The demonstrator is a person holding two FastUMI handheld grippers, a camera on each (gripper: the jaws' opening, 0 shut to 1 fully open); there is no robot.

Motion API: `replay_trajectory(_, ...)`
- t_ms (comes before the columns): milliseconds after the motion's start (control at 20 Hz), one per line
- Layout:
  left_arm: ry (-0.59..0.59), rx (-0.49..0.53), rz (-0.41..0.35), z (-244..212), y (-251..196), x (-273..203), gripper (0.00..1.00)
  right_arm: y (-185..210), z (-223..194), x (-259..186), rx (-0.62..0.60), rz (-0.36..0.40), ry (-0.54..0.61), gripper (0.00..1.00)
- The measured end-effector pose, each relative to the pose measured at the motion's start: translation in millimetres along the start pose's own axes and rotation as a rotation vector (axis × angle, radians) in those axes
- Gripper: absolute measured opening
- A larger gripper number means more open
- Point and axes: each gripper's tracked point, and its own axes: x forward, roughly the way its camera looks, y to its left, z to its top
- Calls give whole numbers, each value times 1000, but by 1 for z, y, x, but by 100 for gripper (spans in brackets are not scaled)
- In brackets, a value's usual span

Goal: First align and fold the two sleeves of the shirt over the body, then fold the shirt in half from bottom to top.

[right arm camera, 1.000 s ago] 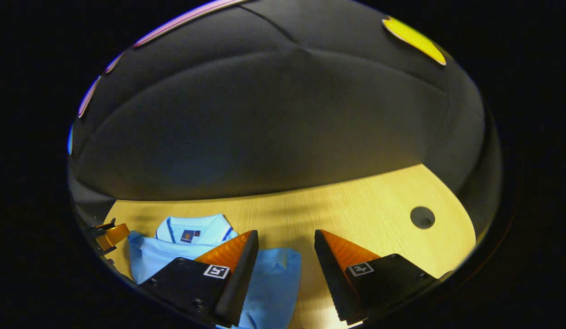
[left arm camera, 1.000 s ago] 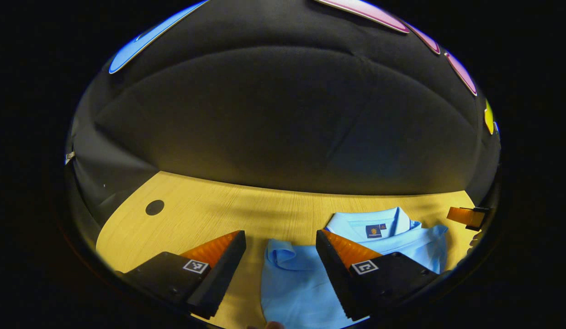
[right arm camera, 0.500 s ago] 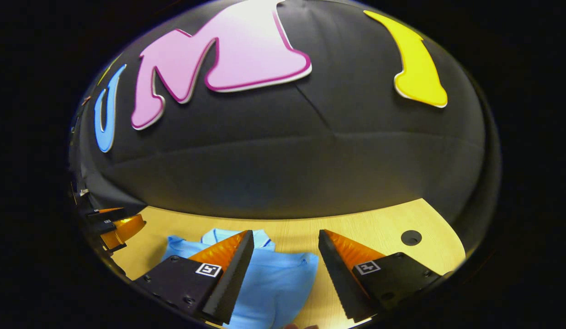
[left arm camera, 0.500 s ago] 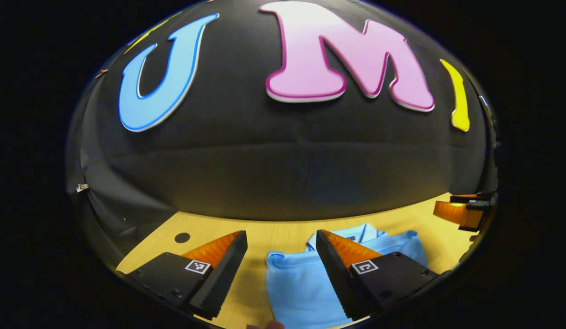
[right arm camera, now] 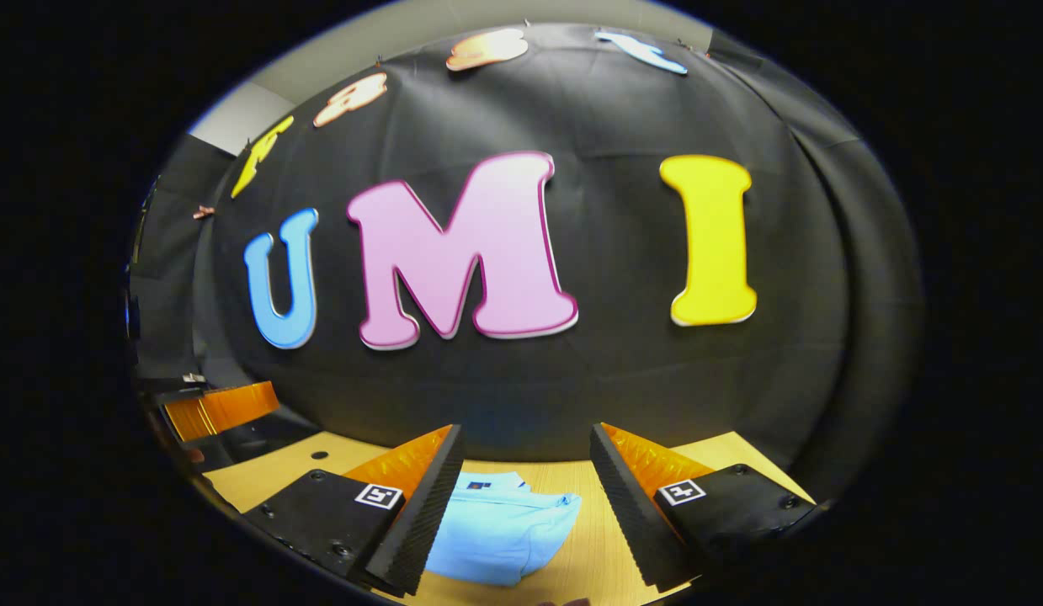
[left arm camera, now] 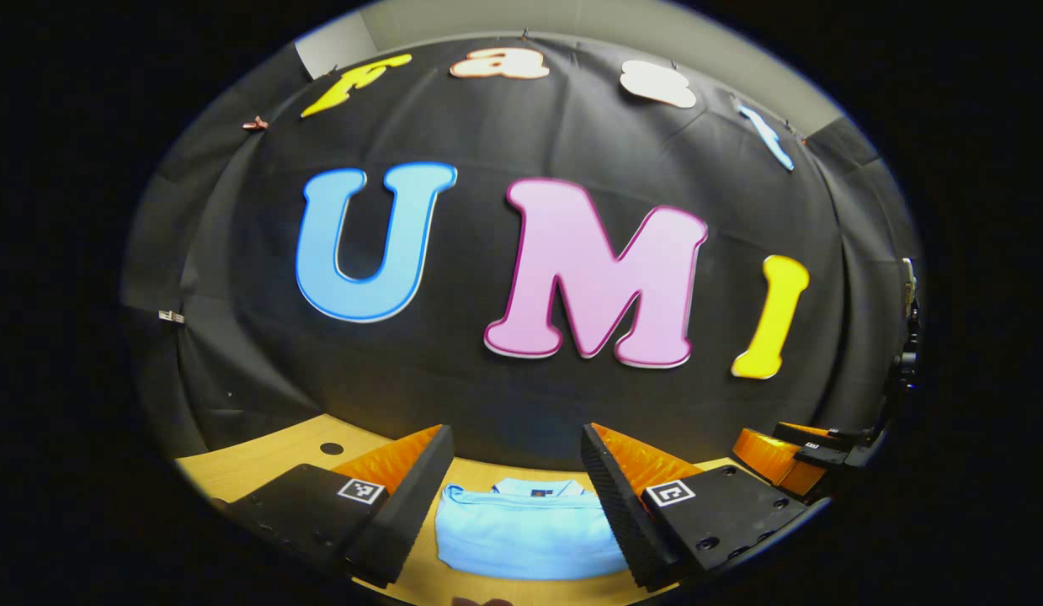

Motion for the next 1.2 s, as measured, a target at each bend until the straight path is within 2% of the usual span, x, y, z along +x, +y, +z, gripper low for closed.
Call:
replay_trajectory(150, -111, -34, -24, 34, -24, -80, 96, -3, 40, -75, -11, 7, -79, 94)
replay_trajectory(200, -127, -37, -22, 40, -31, -105, 96, -6, 49, -98, -12, 8, -86, 100)
replay_trajectory(300, -123, -40, -46, 41, -56, -149, 96, -21, 61, -144, -5, -8, -93, 97)
replay_trajectory(450, -88, -77, -96, 23, -102, -190, 96, -63, 75, -208, -18, -60, -86, 96)
replay_trajectory(500, -71, -106, -110, 15, -119, -202, 97, -78, 78, -224, -24, -76, -82, 91)
replay_trajectory(550, -50, -138, -127, 6, -137, -211, 97, -99, 79, -242, -32, -97, -78, 91)
replay_trajectory(600, -33, -170, -147, -1, -159, -220, 96, -119, 78, -256, -44, -118, -69, 96)
replay_trajectory(650, -19, -192, -164, -12, -182, -226, 97, -141, 77, -265, -52, -140, -61, 91)
replay_trajectory(750, 13, -222, -182, -36, -223, -232, 97, -190, 68, -282, -54, -187, -40, 91)
replay_trajectory(800, 36, -242, -191, -52, -246, -234, 97, -217, 60, -289, -46, -211, -32, 96)
replay_trajectory(900, 68, -274, -186, -85, -286, -228, 97, -264, 45, -290, -36, -238, -22, 97)
replay_trajectory(950, 77, -284, -169, -103, -299, -221, 97, -288, 33, -287, -31, -243, -17, 100)
replay_trajectory(1050, 93, -299, -116, -147, -326, -200, 97, -331, 9, -271, -13, -248, -17, 100)
replay_trajectory(1200, 118, -272, -29, -206, -334, -163, 97, -379, -30, -242, 29, -257, -15, 97)
